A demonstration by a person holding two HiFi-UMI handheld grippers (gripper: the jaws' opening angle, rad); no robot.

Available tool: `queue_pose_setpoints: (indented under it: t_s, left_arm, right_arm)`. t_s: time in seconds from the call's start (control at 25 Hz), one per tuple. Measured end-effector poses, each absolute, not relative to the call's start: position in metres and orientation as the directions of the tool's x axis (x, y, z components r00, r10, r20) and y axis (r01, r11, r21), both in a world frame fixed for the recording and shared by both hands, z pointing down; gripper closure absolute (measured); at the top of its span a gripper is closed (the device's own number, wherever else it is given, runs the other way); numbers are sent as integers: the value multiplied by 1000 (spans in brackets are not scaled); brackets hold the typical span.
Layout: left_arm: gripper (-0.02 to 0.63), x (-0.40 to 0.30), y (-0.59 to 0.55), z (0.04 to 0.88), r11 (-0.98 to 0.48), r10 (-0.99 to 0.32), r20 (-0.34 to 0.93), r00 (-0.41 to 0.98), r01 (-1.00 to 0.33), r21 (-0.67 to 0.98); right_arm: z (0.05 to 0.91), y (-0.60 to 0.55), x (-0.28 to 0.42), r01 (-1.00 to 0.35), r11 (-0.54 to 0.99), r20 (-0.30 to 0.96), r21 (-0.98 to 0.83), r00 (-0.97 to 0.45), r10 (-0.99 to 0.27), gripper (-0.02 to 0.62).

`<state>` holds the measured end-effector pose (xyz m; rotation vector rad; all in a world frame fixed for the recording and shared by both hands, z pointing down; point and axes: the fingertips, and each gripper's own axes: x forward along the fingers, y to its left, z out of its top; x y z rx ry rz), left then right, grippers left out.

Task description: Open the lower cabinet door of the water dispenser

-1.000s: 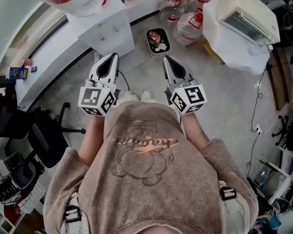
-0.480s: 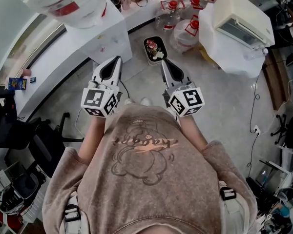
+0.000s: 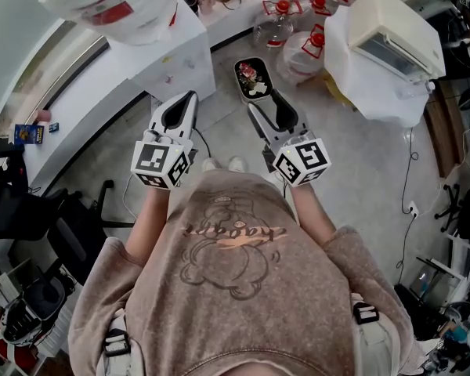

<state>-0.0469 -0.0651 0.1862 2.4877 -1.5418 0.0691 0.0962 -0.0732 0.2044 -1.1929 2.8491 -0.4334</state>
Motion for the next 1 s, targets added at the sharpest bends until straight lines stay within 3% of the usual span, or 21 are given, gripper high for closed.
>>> queue_pose_setpoints:
  t_s: [0.48, 1.0]
  left_arm:
    - [594, -61, -89, 208, -428, -870, 190, 456, -887, 173]
    - [594, -54, -136, 293, -430, -837, 268, 477, -876, 218]
  right_arm:
    - [226, -96, 81, -693, 673, 144, -258, -716, -683, 359]
    - [320, -138, 73, -687, 660, 221, -305, -725, -652, 359]
